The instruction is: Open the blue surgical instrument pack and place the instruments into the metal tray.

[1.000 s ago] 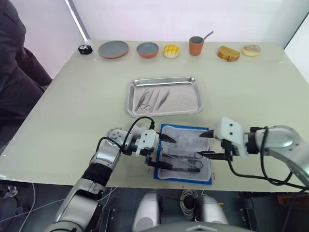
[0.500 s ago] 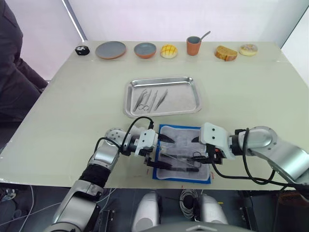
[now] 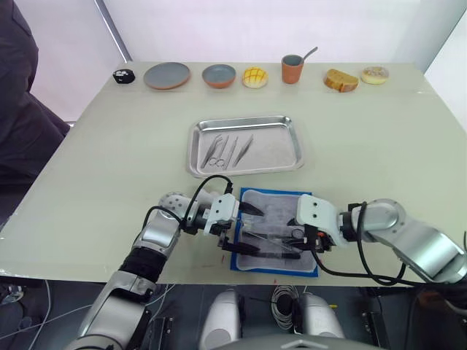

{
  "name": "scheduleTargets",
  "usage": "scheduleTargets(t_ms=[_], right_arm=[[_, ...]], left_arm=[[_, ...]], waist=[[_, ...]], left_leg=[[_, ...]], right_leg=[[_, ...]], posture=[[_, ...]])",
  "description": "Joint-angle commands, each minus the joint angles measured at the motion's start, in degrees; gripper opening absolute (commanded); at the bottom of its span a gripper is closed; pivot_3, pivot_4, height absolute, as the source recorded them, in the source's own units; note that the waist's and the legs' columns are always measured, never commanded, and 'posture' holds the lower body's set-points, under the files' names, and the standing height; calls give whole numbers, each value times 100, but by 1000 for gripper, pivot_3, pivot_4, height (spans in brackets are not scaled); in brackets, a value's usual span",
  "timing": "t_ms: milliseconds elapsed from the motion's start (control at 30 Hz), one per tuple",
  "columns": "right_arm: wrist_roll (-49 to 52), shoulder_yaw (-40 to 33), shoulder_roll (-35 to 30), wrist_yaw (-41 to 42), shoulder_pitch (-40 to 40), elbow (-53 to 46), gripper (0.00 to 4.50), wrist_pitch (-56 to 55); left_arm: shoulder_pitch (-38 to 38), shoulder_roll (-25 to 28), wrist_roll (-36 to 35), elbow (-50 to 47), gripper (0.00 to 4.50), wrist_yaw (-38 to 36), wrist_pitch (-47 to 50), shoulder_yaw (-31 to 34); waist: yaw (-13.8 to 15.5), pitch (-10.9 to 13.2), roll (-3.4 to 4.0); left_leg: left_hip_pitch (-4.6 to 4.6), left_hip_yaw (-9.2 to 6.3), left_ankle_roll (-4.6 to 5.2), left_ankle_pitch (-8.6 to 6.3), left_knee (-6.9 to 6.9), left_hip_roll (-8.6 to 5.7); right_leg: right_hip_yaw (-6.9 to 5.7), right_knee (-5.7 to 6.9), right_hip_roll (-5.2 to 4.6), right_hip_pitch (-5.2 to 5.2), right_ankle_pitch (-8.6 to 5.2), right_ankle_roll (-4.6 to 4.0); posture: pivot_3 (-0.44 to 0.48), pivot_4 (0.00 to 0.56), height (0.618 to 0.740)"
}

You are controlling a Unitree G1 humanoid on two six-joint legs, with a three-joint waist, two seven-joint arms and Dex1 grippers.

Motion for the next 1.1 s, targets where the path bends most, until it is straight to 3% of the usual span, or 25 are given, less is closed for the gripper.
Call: scheduleTargets(t_ms=[33,1100], right_arm=[[-77,-28,77,-28,-10,-40,2189,-61],[-411,126,241,-22,119,205,2189,76]], left_arm=[[105,25,91,96,4500,25,80,-138],[-26,-4,109,456,4500,14,-162,-147]], waist=[[-2,0,-1],[-7,-4,-6]], left_leg=[[0,0,0,0,0,0],[2,-1,1,0,1,0]], right_leg=[[0,1,0,0,0,0],[0,7,0,0,0,0]], posture=[[0,150,740],[0,150,740]])
